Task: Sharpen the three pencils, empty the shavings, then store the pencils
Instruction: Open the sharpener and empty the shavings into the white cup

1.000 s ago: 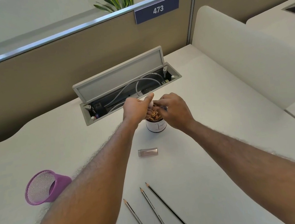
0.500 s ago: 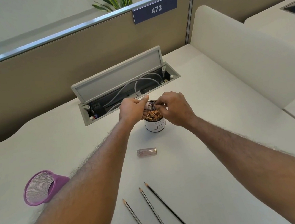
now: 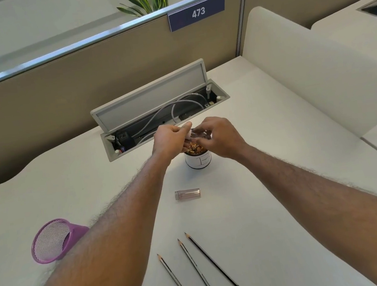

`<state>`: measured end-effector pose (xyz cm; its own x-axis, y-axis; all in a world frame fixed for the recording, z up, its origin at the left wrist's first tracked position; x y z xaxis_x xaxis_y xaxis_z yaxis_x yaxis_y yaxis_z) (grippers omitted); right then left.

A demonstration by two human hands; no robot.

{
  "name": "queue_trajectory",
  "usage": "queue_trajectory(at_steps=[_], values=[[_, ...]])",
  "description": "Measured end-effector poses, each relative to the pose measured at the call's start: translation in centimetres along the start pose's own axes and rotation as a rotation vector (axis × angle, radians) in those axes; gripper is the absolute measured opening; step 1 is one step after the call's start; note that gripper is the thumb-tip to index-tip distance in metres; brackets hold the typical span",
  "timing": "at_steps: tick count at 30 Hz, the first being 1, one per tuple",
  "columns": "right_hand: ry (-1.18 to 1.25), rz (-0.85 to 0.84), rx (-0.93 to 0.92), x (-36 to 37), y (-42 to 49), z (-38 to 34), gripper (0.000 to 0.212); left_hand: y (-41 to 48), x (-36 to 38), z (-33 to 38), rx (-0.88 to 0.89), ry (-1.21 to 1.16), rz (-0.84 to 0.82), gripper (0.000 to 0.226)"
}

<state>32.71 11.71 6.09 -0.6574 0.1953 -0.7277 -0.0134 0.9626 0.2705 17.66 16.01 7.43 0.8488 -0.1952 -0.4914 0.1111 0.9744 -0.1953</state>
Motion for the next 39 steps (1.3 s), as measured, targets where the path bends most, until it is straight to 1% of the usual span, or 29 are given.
queue_trajectory(at_steps=[4,9,14,18,23,28,33,39], values=[[0.001,0.036,-0.033,0.1,0.0,-0.3,0.025,0.1,0.0,0.1,-0.038,-0.019,-0.023,0.036],[0.034,0.068,-0.073,-0.1,-0.2,-0.5,0.022,0.1,-0.1,0.1,-0.034,-0.024,-0.018,0.038],[0.013,0.055,-0.128,-0.5,-0.1,-0.9,0.017,0.1,0.1,0.2,-0.035,-0.032,-0.014,0.039],[-0.084,0.013,-0.194,-0.6,-0.1,-1.2,0.015,-0.1,0.2,0.0,-0.032,-0.045,-0.037,0.038],[-0.208,0.001,-0.284,-0.8,-0.2,-1.0,0.012,-0.2,0.3,-0.2,-0.039,-0.048,-0.048,0.031],[-0.121,0.074,-0.148,-0.9,-0.1,-0.6,0.017,-0.1,0.2,-0.4,-0.05,-0.139,-0.085,0.026],[-0.063,0.083,-0.125,-1.0,0.0,-0.6,0.018,-0.1,0.0,-0.5,-0.022,-0.162,-0.088,0.02],[-0.028,0.12,-0.092,-0.9,-0.2,-0.6,0.01,-0.5,-0.2,-0.4,0.028,-0.139,-0.076,0.018]])
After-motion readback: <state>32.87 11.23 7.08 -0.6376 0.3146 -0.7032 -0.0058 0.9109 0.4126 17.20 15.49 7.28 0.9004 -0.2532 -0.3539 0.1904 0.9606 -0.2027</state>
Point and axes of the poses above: each hand's wrist, its own y-axis towards the middle knuckle, its own x-axis out of the palm, z = x × y, the point moved 1 cm from there along y, towards the middle knuckle, and after that the axes turned 2 degrees about x, right-handed, at the moved point
